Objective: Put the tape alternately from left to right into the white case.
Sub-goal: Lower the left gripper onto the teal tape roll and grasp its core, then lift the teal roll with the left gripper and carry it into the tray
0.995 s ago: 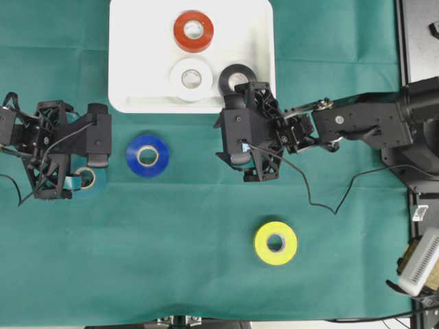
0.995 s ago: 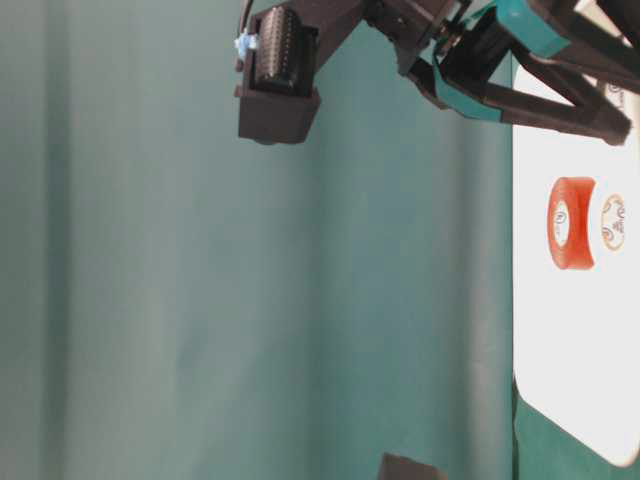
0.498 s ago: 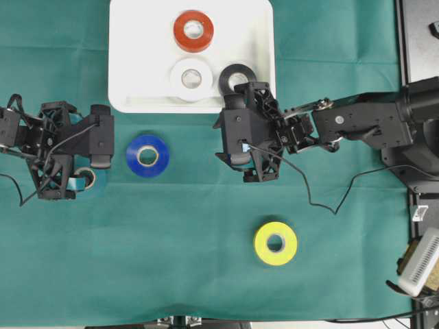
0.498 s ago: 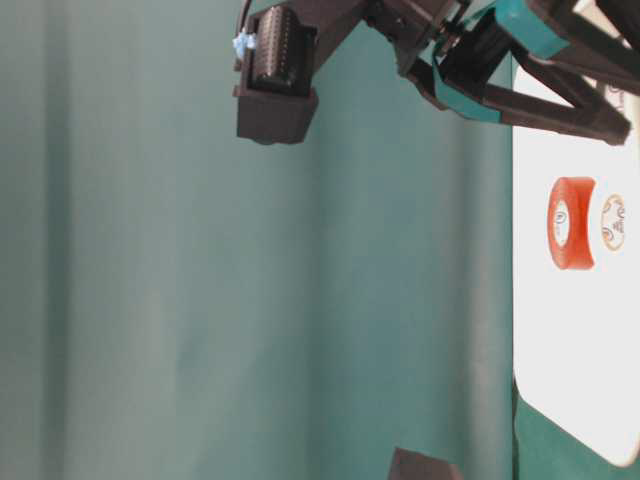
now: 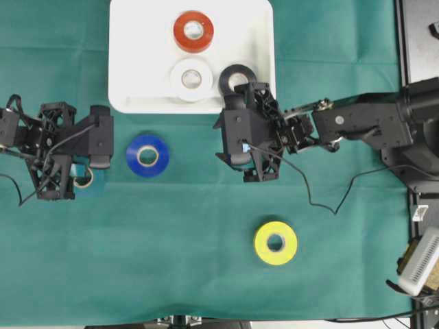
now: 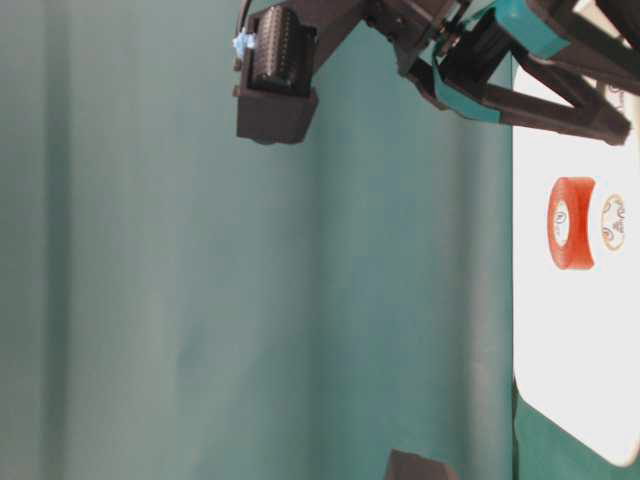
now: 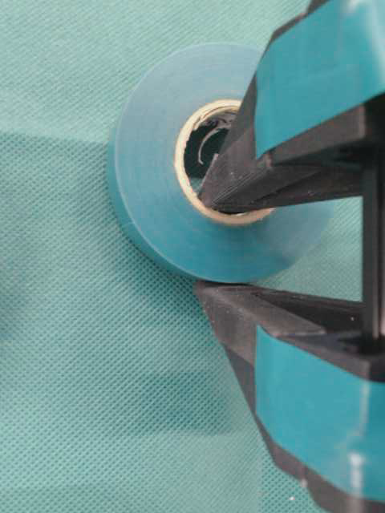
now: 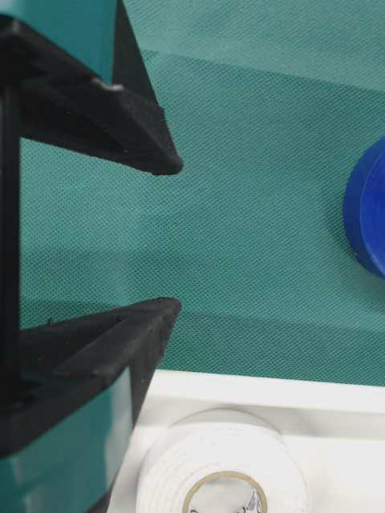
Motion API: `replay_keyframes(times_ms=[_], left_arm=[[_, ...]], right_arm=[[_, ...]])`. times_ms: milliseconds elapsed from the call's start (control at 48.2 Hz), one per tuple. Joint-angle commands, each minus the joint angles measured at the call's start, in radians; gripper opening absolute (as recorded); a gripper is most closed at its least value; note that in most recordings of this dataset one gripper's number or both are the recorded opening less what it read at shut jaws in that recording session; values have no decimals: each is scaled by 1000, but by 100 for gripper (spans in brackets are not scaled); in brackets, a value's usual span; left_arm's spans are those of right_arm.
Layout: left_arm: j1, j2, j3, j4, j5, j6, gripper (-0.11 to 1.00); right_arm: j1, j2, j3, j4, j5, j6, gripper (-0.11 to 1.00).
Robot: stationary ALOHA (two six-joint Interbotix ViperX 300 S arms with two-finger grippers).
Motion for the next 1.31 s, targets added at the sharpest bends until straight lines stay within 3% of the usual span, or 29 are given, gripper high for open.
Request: replay_keyframes(times_ms=[0,746,1078,1286], left_arm=[[-3,-31,-9,0,-3,-2,-3],[-23,-132,-80,3,11,12,-3],[75,-121,-135,6,12,60,-3],[169,-112,-170,6,12,187,-3]], right_arm=[[3,-28,-14,2,-8,2,67],[3,-28,-14,2,-8,2,67],[3,-28,-14,2,-6,2,67],[9,-28,-14,2,-8,5,67]])
